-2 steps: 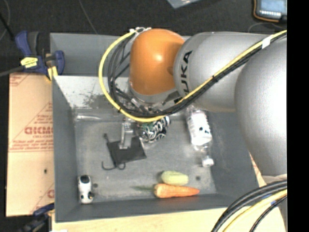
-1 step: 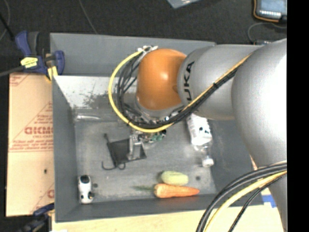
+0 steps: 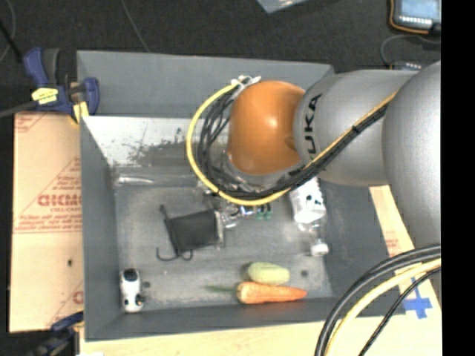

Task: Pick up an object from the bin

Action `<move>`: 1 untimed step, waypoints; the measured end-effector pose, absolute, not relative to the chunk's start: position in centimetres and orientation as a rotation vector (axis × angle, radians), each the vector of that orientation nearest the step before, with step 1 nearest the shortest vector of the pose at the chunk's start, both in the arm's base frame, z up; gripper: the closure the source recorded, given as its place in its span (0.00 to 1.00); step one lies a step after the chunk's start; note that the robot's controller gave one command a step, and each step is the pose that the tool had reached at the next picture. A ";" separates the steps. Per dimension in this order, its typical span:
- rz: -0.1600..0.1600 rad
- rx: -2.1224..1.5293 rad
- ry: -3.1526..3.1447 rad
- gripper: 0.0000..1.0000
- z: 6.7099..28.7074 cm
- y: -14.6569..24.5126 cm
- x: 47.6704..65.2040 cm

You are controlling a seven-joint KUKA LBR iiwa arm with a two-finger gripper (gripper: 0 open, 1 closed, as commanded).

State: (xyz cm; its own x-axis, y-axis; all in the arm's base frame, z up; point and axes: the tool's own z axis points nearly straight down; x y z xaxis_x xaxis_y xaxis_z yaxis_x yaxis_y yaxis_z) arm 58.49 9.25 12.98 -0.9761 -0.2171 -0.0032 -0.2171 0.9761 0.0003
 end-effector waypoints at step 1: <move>0.002 -0.224 3.129 0.00 13.2 9.5 58.4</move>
Offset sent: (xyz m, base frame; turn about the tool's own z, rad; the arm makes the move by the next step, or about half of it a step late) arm -0.0040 0.0240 -0.0598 -0.1150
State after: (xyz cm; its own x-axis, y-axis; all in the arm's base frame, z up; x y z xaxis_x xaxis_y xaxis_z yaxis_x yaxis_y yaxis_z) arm 58.39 9.47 13.18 -0.9897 -0.1428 -0.0048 -0.1428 0.9898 0.0012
